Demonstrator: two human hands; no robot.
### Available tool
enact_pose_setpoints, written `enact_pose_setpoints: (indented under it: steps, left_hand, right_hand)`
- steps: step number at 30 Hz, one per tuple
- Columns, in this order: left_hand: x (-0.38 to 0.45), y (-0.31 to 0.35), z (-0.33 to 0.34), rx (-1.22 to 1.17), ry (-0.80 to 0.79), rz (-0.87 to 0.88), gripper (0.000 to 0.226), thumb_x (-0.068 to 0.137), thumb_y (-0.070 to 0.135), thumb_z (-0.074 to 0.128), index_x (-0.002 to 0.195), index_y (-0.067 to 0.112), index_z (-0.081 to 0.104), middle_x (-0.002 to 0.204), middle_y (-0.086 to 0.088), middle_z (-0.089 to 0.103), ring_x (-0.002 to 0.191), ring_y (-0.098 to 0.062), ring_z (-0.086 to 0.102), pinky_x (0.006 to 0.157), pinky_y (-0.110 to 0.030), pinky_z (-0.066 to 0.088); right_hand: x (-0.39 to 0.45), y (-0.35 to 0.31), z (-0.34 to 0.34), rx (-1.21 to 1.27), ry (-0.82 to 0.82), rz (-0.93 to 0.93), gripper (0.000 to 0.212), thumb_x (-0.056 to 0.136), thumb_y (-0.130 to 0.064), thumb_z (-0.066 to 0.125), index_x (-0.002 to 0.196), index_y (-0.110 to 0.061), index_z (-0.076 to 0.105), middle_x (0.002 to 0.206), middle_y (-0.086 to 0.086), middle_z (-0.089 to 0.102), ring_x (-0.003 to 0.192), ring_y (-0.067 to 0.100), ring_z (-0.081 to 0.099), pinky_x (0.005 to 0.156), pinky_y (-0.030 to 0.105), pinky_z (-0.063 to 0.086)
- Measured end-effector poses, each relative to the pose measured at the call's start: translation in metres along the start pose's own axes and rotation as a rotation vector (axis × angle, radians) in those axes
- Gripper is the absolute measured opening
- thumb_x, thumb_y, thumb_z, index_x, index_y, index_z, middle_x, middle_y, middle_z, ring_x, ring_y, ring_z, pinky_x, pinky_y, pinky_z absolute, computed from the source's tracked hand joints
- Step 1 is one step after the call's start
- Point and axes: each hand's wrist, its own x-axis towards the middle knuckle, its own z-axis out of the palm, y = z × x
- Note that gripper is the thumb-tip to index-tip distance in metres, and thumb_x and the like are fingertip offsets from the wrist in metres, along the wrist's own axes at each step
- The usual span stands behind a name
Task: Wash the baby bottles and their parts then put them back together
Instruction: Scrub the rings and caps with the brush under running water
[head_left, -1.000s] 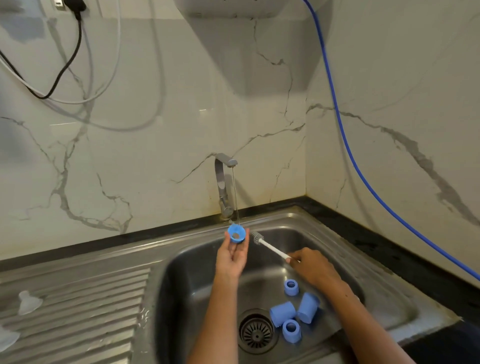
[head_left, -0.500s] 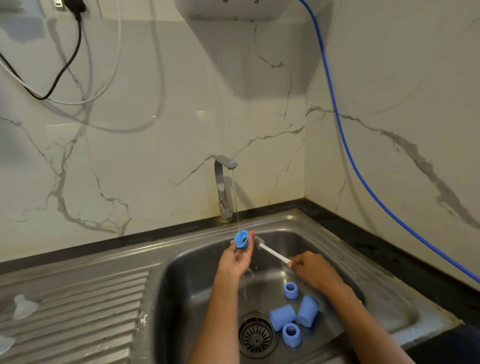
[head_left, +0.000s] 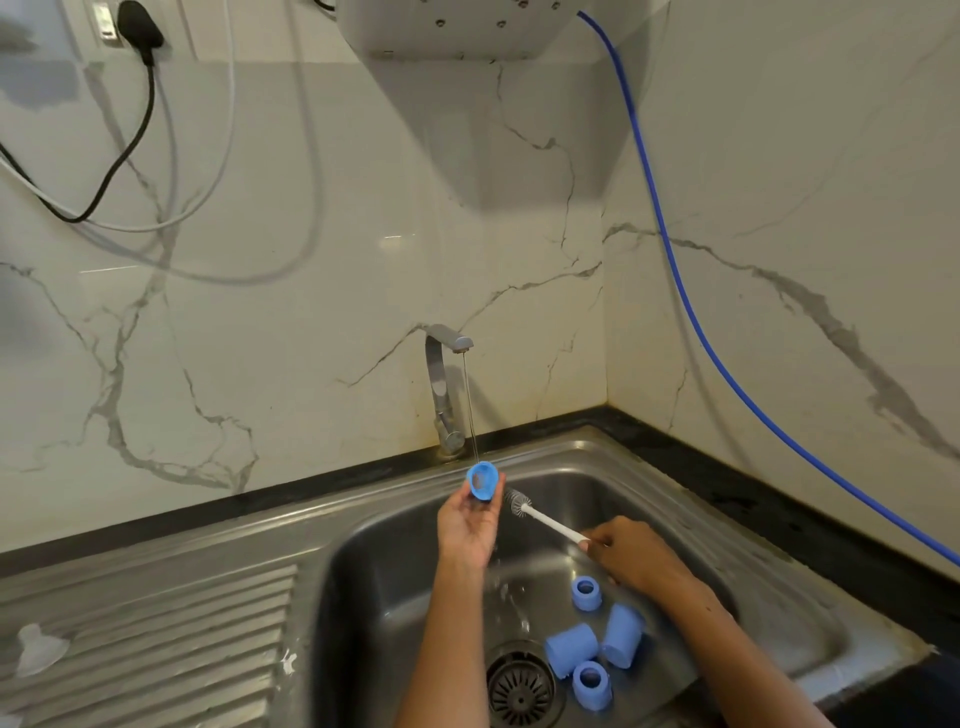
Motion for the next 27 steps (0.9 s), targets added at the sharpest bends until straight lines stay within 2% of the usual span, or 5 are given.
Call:
enact_pose_setpoints:
  steps: [4,7,9,15,27]
  left_hand:
    - [0.002,0.005,0.002,-0.049,0.017,0.088,0.037,0.098,0.002,0.04,0.133,-0.011,0.042,0.103,-0.023,0.059,0.117,-0.036,0.054,0.1,-0.042,0.046]
    - [0.003,0.005,0.001,-0.06,0.002,0.116,0.028,0.098,0.001,0.039,0.124,-0.006,0.047,0.094,-0.021,0.062,0.088,-0.029,0.061,0.076,-0.034,0.056]
    - [0.005,0.006,0.0,-0.033,0.002,0.107,0.026,0.099,0.005,0.04,0.12,-0.006,0.051,0.087,-0.021,0.066,0.084,-0.029,0.063,0.085,-0.037,0.053]
    - [0.009,-0.001,-0.012,0.135,0.177,-0.111,0.038,0.099,0.013,0.047,0.133,-0.005,0.046,0.13,-0.027,0.053,0.125,-0.04,0.049,0.108,-0.043,0.039]
    - [0.007,-0.002,-0.011,0.173,0.133,-0.176,0.035,0.099,0.007,0.046,0.133,-0.002,0.046,0.137,-0.028,0.048,0.125,-0.04,0.049,0.108,-0.044,0.038]
  right_hand:
    - [0.003,0.001,0.002,-0.004,-0.019,0.001,0.032,0.098,-0.034,0.05,0.109,-0.012,0.07,0.092,0.011,0.071,0.082,0.026,0.065,0.081,0.037,0.052]
    - [0.004,0.002,0.002,0.007,-0.021,-0.005,0.032,0.098,-0.034,0.051,0.109,-0.011,0.07,0.089,0.011,0.071,0.074,0.021,0.06,0.08,0.038,0.052]
    - [0.003,0.001,0.002,0.016,-0.018,-0.007,0.031,0.098,-0.034,0.051,0.108,-0.013,0.07,0.081,0.008,0.068,0.071,0.018,0.057,0.076,0.035,0.051]
    - [0.002,0.001,0.004,0.032,-0.034,0.002,0.032,0.098,-0.034,0.051,0.108,-0.011,0.07,0.075,0.007,0.063,0.065,0.016,0.053,0.068,0.029,0.045]
    - [0.005,0.004,0.005,0.056,-0.045,0.015,0.031,0.098,-0.031,0.051,0.109,-0.01,0.07,0.078,0.007,0.063,0.066,0.015,0.055,0.068,0.029,0.047]
